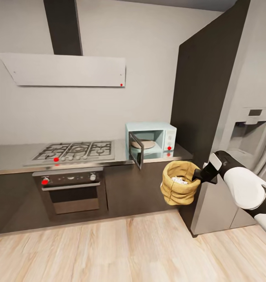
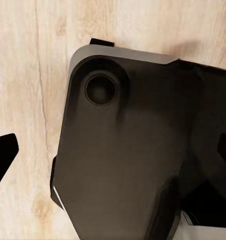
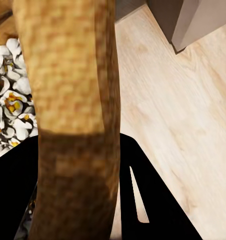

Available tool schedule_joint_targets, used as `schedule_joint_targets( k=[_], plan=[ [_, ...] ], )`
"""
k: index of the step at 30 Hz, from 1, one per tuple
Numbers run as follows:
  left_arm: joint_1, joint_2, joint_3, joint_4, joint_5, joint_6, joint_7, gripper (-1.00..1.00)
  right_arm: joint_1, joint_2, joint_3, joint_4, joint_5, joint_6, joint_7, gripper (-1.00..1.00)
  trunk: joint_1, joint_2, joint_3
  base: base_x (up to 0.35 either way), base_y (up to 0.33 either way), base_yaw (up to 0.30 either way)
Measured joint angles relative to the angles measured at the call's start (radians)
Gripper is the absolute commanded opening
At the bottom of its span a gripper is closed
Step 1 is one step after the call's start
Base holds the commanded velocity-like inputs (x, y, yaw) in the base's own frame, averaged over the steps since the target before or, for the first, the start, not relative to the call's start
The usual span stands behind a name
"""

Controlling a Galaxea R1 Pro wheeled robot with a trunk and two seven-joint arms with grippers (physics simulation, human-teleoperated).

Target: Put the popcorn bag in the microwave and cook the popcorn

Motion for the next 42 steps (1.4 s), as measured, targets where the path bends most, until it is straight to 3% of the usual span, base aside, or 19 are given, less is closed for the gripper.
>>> schedule_joint_targets(
  k=[11, 14, 34, 42],
  plan=[
    [0.0, 0.0, 0.0, 0.0, -0.002, -0.003, 0.0, 1.0, 0.0, 0.019, 0.009, -0.007, 0.01, 0.0, -0.004, -1.0, 0.0, 0.0, 0.0, 0.103, -0.068, 0.0],
    [0.0, 0.0, 0.0, -0.001, -0.003, -0.003, 0.0, 1.0, 0.0, 0.021, 0.01, -0.053, 0.009, 0.0, -0.005, -1.0, 0.0, 0.0, 0.0, 0.095, 0.0, 0.0],
    [0.0, 0.0, 0.0, 0.0, -0.001, -0.002, 0.0, 1.0, 0.0, 0.019, 0.016, -0.071, 0.008, 0.0, -0.006, -1.0, 0.0, 0.0, 0.0, 0.315, 0.0, 0.001],
    [0.0, 0.0, 0.0, 0.0, -0.001, -0.002, 0.0, 1.0, 0.0, 0.018, 0.017, -0.07, 0.008, 0.0, -0.006, -1.0, 0.0, 0.0, 0.0, 0.05, 0.0, 0.224]
  ],
)
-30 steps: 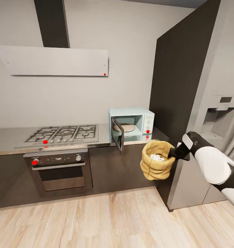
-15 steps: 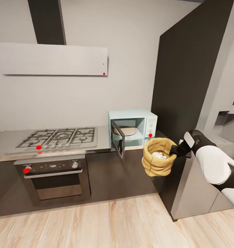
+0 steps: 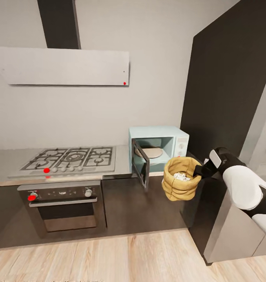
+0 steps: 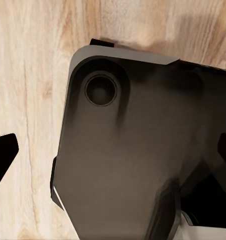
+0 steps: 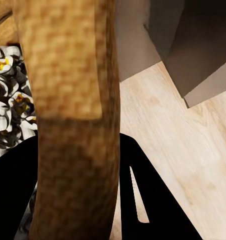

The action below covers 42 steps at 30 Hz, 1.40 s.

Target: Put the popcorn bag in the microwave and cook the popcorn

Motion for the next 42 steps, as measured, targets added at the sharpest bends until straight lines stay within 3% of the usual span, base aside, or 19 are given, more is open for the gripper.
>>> schedule_joint_targets(
  k=[8, 17, 37, 42],
  plan=[
    [0.0, -0.001, 0.001, 0.0, -0.001, -0.001, 0.0, 1.0, 0.0, -0.003, 0.001, 0.0, 0.003, 0.0, 0.0, -1.0, 0.0, 0.0, 0.0, 0.0, 0.0, 0.252],
    [0.0, -0.002, 0.001, 0.0, -0.001, -0.001, 0.0, 1.0, 0.0, -0.011, 0.003, 0.0, 0.006, 0.0, -0.006, -1.0, 0.0, 0.0, 0.0, 0.01, 0.0, 0.016],
    [0.0, -0.001, -0.001, 0.0, 0.0, 0.0, 0.0, 1.0, 0.0, -0.008, 0.0, -0.002, 0.003, 0.0, -0.001, -1.0, -0.001, 0.0, 0.0, 0.315, 0.0, 0.0],
    [0.0, -0.001, -0.001, 0.0, -0.004, -0.001, -0.001, 1.0, 0.0, -0.008, 0.0, -0.029, 0.001, 0.0, 0.0, -1.0, 0.0, 0.0, 0.0, 0.08, 0.0, 0.0]
  ],
)
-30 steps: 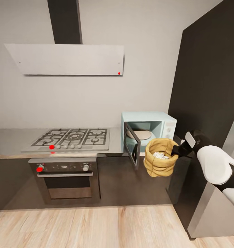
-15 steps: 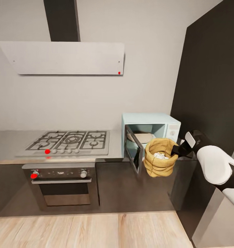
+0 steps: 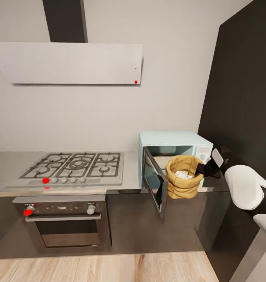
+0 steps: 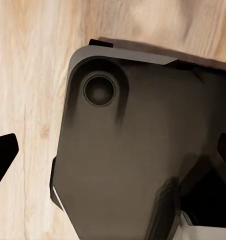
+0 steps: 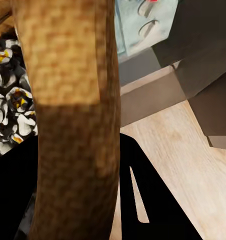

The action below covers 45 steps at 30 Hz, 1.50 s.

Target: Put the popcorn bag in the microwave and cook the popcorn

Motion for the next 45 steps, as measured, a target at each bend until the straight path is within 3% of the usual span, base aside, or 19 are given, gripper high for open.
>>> schedule_joint_targets(
  k=[12, 18, 25, 31, 33, 35, 45],
  plan=[
    [0.0, 0.0, 0.0, 0.0, 0.0, 0.0, 0.0, 1.0, 0.0, 0.0, -0.002, -0.004, -0.002, 0.0, 0.001, -1.0, 0.0, 0.0, 0.0, 0.001, 0.0, 0.0],
    [0.0, 0.0, 0.0, 0.0, 0.001, 0.0, 0.001, 1.0, 0.0, 0.001, -0.003, -0.12, -0.003, 0.0, 0.004, -1.0, 0.0, 0.0, 0.0, 0.0, 0.0, 0.0],
    [0.0, 0.0, 0.0, 0.0, 0.001, 0.0, 0.001, 1.0, 0.001, 0.001, -0.002, -0.11, 0.0, 0.0, 0.003, -1.0, 0.0, 0.0, 0.0, 0.0, 0.0, 0.0],
    [0.0, 0.0, 0.0, 0.0, 0.001, 0.0, 0.001, 1.0, -0.017, -0.004, 0.0, 0.043, 0.05, 0.0, 0.004, -1.0, 0.0, 0.0, 0.0, 0.0, 0.0, 0.0],
    [0.0, 0.0, 0.0, 0.0, 0.001, 0.0, 0.001, 1.0, -0.056, -0.007, 0.001, 0.112, 0.123, 0.0, 0.004, -1.0, 0.0, 0.0, 0.0, 0.0, 0.0, 0.0],
    [0.0, 0.0, 0.001, 0.0, 0.001, 0.0, 0.001, 1.0, -0.083, -0.008, 0.0, 0.128, 0.15, 0.0, 0.013, -1.0, 0.0, 0.0, 0.0, 0.0, 0.0, 0.0],
    [0.0, 0.0, 0.002, 0.0, 0.001, 0.0, 0.001, 1.0, -0.115, -0.007, 0.0, 0.123, 0.162, 0.0, 0.033, -1.0, 0.0, 0.0, 0.0, 0.011, 0.0, 0.0]
  ],
)
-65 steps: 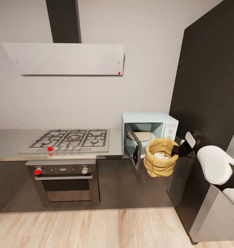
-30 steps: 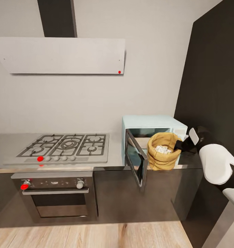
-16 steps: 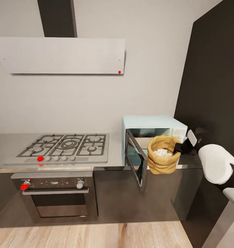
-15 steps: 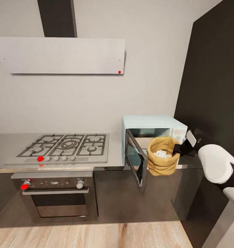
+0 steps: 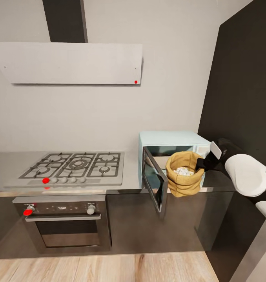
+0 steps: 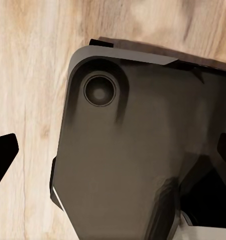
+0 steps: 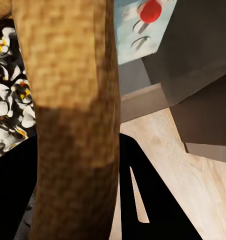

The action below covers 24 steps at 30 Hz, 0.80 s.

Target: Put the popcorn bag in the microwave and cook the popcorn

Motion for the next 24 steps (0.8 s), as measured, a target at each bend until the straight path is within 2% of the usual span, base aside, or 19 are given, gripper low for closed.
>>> schedule_joint_targets(
  k=[7, 16, 19, 24],
  plan=[
    [0.0, 0.0, -0.002, 0.0, 0.001, 0.0, 0.0, 1.0, 0.0, 0.003, -0.001, 0.001, -0.001, 0.0, 0.008, -1.0, 0.0, 0.0, 0.0, 0.226, 0.0, 0.0],
    [0.0, 0.0, -0.002, 0.0, 0.0, 0.0, 0.0, 1.0, 0.0, 0.005, -0.001, 0.006, -0.001, 0.0, 0.007, -1.0, 0.0, 0.0, 0.0, 0.009, 0.0, 0.0],
    [0.0, 0.0, -0.001, 0.0, 0.001, 0.0, 0.0, 1.0, -0.002, 0.014, -0.003, 0.0, 0.0, 0.0, 0.006, -1.0, 0.0, 0.0, 0.0, 0.0, 0.011, 0.0],
    [0.0, 0.0, -0.001, 0.0, 0.0, 0.0, 0.0, 1.0, -0.002, 0.016, -0.002, -0.002, 0.001, 0.0, 0.006, -1.0, 0.0, 0.0, 0.0, 0.0, 0.159, 0.0]
  ],
)
